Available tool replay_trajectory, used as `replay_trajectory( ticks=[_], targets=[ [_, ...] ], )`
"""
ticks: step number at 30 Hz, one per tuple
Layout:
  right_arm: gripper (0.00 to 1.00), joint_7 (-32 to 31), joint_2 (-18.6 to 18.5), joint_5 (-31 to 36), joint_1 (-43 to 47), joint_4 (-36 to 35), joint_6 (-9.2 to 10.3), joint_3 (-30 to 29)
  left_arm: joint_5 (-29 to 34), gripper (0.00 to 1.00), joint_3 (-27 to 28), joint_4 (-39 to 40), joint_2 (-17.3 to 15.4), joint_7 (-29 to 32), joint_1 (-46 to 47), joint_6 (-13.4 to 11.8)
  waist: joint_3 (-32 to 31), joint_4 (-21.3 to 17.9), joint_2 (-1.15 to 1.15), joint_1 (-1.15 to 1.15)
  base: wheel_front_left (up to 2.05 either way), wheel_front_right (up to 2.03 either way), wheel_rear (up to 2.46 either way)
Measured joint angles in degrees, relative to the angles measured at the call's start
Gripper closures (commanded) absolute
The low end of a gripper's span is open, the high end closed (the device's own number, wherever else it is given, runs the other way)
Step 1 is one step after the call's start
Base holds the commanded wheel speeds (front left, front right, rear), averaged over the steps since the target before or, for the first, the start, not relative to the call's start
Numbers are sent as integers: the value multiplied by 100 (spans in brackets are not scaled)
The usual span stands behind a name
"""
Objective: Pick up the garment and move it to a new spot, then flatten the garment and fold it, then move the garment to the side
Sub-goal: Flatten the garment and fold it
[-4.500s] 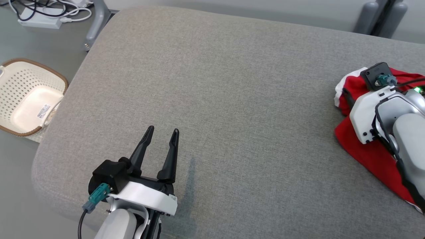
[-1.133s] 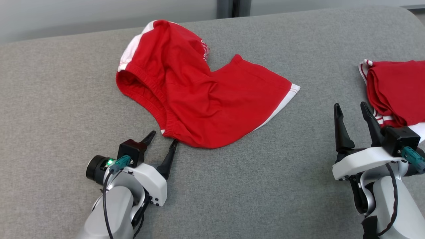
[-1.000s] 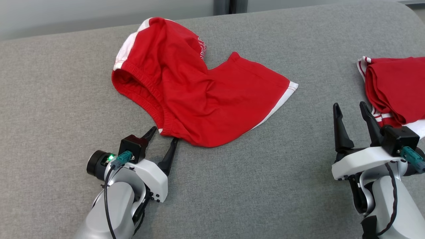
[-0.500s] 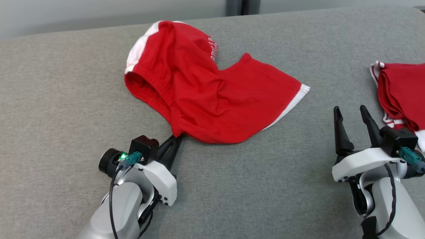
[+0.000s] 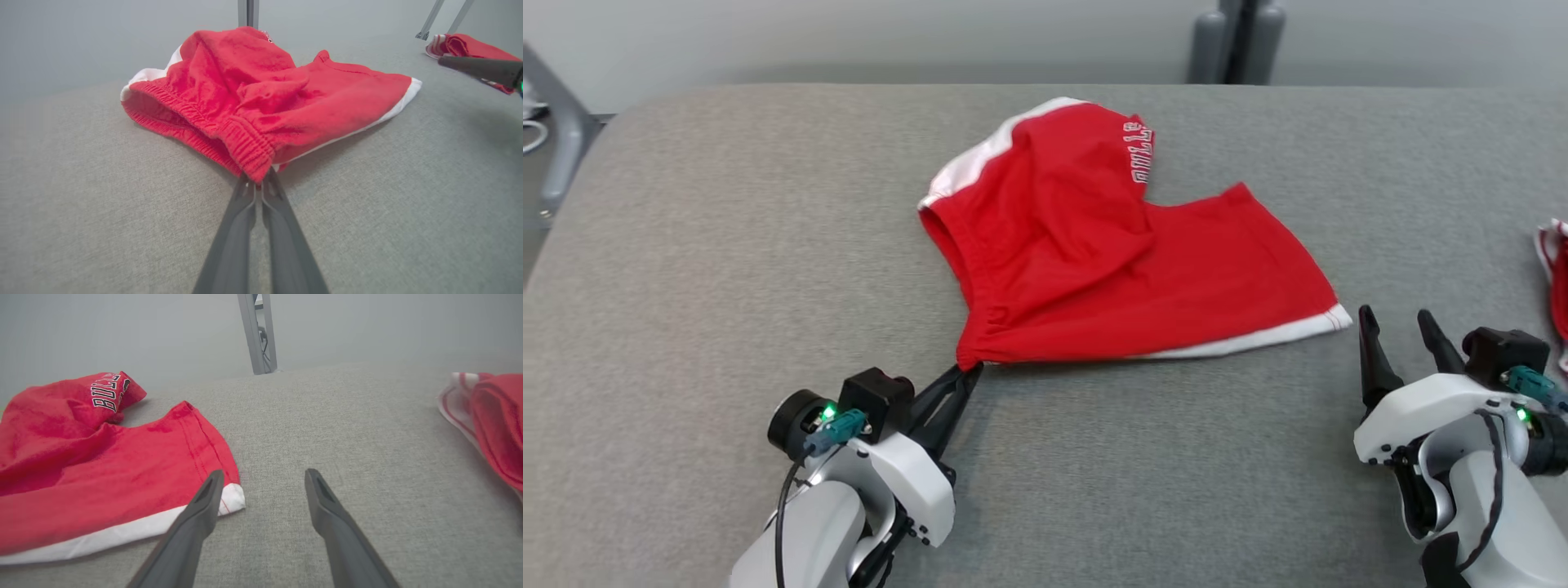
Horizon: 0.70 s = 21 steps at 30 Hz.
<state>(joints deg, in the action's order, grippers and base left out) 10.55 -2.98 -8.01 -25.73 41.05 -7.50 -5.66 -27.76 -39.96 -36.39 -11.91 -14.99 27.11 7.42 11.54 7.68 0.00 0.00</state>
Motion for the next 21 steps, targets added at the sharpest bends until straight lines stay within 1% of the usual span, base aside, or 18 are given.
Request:
replay_trajectory(
  ticks=[5,8,13,18,19,20,21],
  targets=[
    [0,-163,12,-459,-73,491,0,-99,-38,100,-120,165,-20,0,-119,0,-87,285,0,0,0,0,0],
    [0,-180,20,-954,-96,699,0,127,-47,100,-142,220,-26,0,-163,0,-123,380,0,0,0,0,0],
    [0,-191,21,-1507,-136,958,0,478,-47,100,-152,260,-4,0,-212,0,-147,424,0,0,0,0,0],
    [0,-198,3,-1759,-229,1170,0,770,-46,100,-145,272,19,0,-250,-1,-158,414,0,0,0,0,0],
    [20,-222,-5,-1871,-252,1195,1,838,-42,100,-146,276,25,0,-253,-1,-156,413,0,0,0,0,0],
    [71,-222,-9,-1915,-273,1217,1,888,-42,100,-145,277,29,0,-255,-1,-155,410,0,0,0,0,0],
    [100,-205,-11,-1915,-294,1243,1,945,-42,100,-143,278,31,0,-256,-1,-154,407,0,0,0,0,0]
  ],
)
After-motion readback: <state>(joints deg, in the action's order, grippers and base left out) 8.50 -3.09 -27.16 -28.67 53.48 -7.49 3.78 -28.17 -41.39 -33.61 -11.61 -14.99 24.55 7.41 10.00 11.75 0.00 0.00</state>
